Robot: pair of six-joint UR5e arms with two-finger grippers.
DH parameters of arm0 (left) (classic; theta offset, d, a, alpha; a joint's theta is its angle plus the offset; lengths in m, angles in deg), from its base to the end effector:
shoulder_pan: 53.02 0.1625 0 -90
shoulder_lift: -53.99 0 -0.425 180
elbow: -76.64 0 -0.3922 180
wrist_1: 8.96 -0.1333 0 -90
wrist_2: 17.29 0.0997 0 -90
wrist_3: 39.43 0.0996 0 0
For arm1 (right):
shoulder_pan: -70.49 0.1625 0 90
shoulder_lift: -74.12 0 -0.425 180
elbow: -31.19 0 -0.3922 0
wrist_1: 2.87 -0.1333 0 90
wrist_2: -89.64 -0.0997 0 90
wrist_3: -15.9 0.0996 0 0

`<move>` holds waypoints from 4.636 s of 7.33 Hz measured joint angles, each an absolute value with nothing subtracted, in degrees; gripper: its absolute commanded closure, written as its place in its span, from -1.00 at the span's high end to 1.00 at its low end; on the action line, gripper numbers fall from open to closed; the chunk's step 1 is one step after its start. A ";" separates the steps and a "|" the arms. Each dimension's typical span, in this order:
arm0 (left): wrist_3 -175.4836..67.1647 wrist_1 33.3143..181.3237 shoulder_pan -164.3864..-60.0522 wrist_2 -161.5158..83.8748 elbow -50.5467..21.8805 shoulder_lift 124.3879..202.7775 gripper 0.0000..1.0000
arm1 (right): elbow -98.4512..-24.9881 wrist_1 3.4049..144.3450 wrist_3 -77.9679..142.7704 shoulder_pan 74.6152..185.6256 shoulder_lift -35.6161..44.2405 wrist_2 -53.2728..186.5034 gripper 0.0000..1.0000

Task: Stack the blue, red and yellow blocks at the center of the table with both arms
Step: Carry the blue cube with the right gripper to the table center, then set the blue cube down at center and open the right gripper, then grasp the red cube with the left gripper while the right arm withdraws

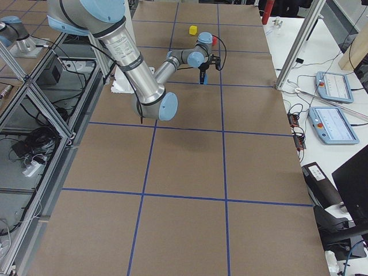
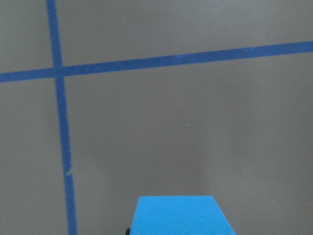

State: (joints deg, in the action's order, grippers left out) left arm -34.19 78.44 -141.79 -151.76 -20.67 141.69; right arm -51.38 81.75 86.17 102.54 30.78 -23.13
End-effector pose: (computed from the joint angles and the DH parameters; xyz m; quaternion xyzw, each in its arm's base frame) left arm -0.0533 -0.4775 0.6197 0.0327 0.3774 0.0602 0.9235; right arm -0.5840 -0.4774 0.2015 -0.0018 -0.4145 0.0228 0.9098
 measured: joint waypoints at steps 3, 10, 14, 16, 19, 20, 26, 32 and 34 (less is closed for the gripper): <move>-34.82 78.49 -141.79 -151.76 -20.77 141.70 0.99 | -45.44 79.15 85.42 101.82 32.73 -23.04 -1.00; -34.86 78.53 -141.79 -151.76 -20.78 141.70 0.99 | -43.14 78.28 85.42 100.11 33.99 -20.56 -1.00; -34.86 78.52 -141.80 -151.76 -20.98 141.70 0.99 | -42.30 78.36 85.55 99.91 35.08 -20.40 -1.00; -34.86 78.51 -141.75 -151.76 -21.04 141.70 0.99 | -41.99 78.44 85.49 99.77 35.28 -20.31 1.00; -34.88 78.50 -141.76 -151.76 -21.25 141.70 0.99 | -42.01 78.63 85.25 99.62 35.29 -19.93 1.00; -35.11 78.63 -141.76 -151.76 -21.31 141.75 0.99 | -42.15 78.76 85.20 99.66 35.28 -19.98 1.00; -57.29 100.35 -127.44 -150.05 -20.79 141.79 0.99 | -61.30 87.86 84.20 104.91 26.98 -24.48 1.00; -65.50 107.94 -110.21 -145.01 -16.61 150.89 0.98 | -71.60 87.98 81.29 109.71 14.42 -27.14 1.00; -64.97 106.44 -109.42 -144.99 -11.82 155.61 0.97 | -71.61 87.94 80.57 109.84 13.54 -27.09 1.00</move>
State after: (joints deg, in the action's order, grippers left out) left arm -64.97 106.44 -109.42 -144.99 -11.82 155.61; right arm -71.61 87.94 80.57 109.84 13.54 -27.09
